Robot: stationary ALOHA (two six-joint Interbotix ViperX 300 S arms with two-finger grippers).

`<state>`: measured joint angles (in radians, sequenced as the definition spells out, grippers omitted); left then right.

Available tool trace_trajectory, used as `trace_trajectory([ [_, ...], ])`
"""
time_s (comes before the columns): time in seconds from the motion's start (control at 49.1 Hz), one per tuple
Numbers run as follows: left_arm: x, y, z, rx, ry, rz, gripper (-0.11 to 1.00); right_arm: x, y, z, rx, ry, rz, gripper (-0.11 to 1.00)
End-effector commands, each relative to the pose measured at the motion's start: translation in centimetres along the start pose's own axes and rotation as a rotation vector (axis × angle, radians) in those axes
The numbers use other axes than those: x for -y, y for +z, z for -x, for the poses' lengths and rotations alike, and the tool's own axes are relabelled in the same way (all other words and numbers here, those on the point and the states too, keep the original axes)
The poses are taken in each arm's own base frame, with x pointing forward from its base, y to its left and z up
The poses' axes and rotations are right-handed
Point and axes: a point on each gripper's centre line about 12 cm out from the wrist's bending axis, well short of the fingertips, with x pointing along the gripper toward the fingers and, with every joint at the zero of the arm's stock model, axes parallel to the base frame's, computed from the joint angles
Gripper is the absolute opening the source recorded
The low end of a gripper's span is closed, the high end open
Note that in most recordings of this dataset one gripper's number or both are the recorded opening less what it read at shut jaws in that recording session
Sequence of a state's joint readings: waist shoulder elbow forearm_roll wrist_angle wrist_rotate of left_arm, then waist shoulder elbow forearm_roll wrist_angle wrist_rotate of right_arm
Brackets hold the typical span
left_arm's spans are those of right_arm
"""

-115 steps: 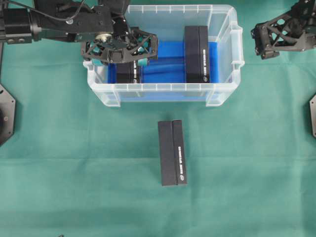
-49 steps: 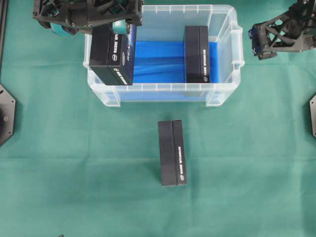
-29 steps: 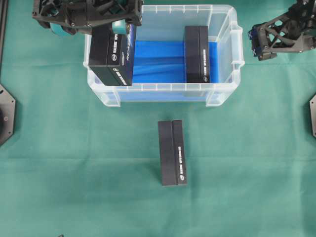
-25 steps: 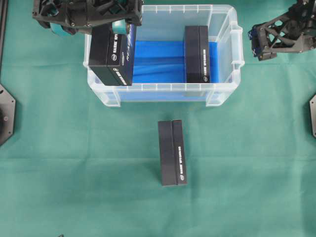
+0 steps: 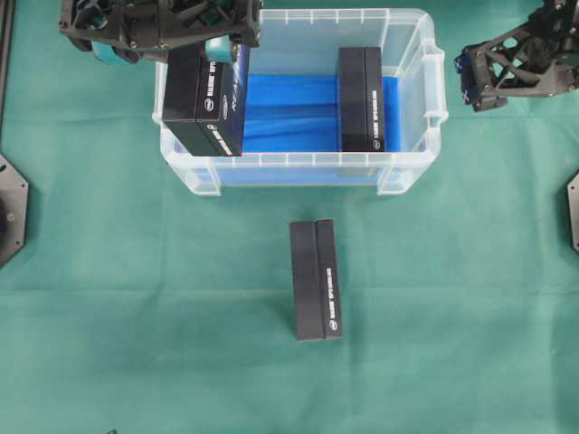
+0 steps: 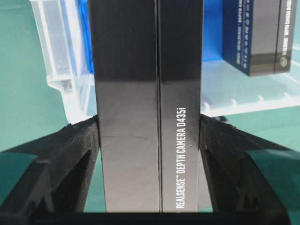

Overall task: Take out the box from the case.
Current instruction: 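Carry the held boxes out of the case toward the front left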

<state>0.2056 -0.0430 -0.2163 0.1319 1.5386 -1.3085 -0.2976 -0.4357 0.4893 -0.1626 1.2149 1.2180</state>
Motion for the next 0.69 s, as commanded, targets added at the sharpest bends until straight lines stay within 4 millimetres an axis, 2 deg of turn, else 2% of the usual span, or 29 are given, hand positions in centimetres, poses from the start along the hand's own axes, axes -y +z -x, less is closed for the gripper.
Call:
trace_trajectory([
  [0.0,-0.02,0.32,1.84,0.020,-0.051,0.007,0.61,-0.16,0.13,0.72,0.009,0.026,-0.004,0.91],
  [0.672,-0.05,0.41,1.84,0.028,-0.049,0.007,0.61,-0.09,0.03,0.82,0.008,0.027,-0.002,0.91],
])
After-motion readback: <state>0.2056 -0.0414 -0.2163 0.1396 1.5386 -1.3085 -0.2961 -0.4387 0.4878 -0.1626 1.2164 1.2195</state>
